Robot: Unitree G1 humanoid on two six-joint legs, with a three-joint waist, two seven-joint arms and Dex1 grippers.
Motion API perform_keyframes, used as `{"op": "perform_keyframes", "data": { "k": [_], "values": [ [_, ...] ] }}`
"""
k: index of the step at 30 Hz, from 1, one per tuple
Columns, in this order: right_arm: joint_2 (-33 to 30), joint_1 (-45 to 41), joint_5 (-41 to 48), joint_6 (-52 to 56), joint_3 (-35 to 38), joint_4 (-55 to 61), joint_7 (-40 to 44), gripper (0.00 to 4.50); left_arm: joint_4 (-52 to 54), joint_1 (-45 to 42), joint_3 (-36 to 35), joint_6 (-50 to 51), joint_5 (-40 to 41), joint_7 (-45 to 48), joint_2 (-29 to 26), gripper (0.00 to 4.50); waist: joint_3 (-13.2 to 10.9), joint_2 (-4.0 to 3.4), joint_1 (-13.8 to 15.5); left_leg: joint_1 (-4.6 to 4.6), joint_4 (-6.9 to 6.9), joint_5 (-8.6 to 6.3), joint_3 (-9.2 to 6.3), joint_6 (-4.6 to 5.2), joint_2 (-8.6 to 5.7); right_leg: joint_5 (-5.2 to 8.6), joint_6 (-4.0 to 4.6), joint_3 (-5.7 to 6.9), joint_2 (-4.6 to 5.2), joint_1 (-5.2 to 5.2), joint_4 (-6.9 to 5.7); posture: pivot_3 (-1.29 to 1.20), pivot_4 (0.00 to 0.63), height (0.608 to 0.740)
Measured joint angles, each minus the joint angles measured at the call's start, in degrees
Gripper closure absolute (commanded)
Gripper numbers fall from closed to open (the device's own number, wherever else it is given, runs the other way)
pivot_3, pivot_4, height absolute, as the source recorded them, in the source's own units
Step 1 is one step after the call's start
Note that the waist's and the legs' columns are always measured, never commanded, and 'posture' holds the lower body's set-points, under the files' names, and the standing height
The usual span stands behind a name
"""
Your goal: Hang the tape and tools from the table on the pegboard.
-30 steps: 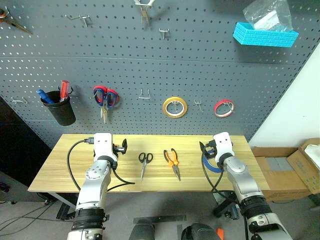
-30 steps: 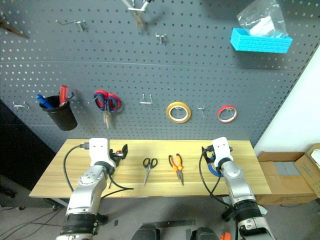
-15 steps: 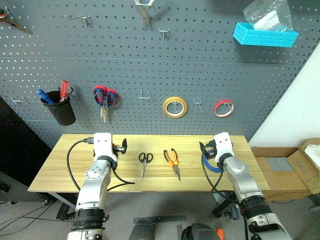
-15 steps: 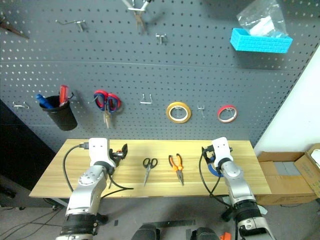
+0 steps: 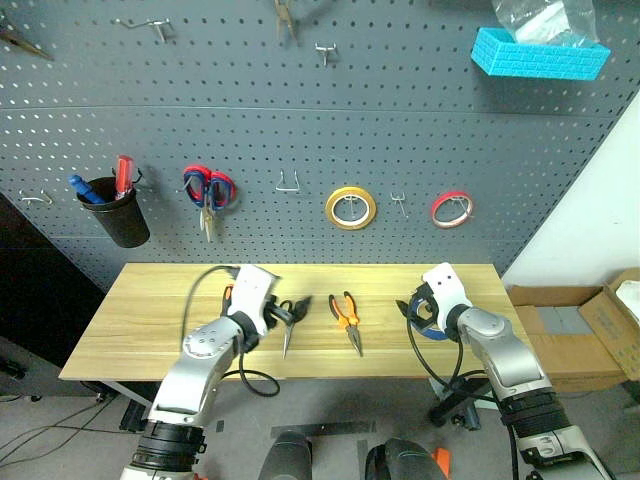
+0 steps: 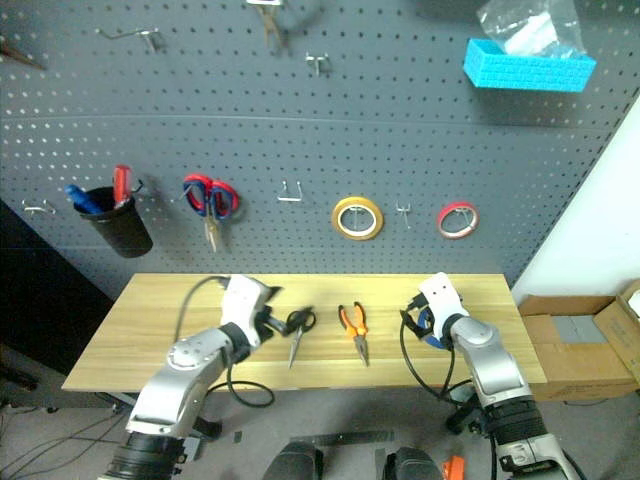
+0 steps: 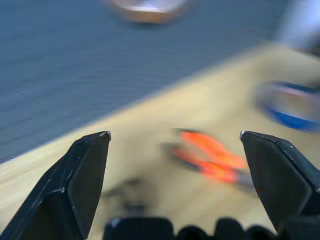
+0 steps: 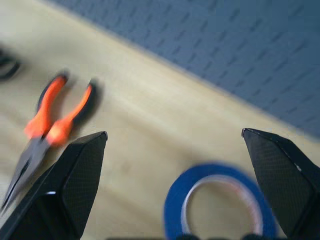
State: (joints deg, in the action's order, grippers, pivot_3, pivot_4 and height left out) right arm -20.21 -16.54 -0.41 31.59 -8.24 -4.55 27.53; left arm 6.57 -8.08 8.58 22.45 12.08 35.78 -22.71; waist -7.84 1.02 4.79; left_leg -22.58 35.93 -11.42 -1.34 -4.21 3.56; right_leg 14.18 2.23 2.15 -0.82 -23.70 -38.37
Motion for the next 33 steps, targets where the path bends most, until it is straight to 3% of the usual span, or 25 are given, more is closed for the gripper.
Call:
{"op": "perform_keyframes", "data": {
  "k": [6, 17, 33],
  "values": [
    [-1.77, -3.22, 0.01, 4.82, -2.24, -2.03, 4.35, 0.00, -9.45, -7.17, 9.45, -4.92, -3.84, 8.56, 0.85, 0.03, -3.04, 0.04, -1.28, -0.44, -0.10, -0.05, 0.05, 0.10, 0.00, -0.03, -0.06, -0.09, -0.15, -0.44, -0.16, 0.13, 0.244, 0.740],
    [-0.58, -7.58, 0.12, 6.44, -1.78, -8.75, 3.37, 0.00, -21.29, -14.13, 12.45, -15.13, -9.79, 10.20, 4.76, 0.03, -6.35, 0.23, -2.97, -0.61, -0.10, -0.49, 0.15, 0.83, 0.01, 0.24, -0.32, -0.19, -0.17, -0.55, -0.16, 0.10, 0.295, 0.740],
    [3.84, -14.03, 1.97, 2.55, 2.06, -24.26, 1.57, 0.00, -14.88, -9.86, 11.23, -13.77, -10.50, 12.40, 0.11, 0.03, -7.86, 0.38, -3.32, -0.49, -0.11, -0.50, 0.17, 0.82, 0.04, 0.24, -0.35, -0.19, -0.10, -0.53, -0.19, 0.15, 0.317, 0.740]
  ]
}}
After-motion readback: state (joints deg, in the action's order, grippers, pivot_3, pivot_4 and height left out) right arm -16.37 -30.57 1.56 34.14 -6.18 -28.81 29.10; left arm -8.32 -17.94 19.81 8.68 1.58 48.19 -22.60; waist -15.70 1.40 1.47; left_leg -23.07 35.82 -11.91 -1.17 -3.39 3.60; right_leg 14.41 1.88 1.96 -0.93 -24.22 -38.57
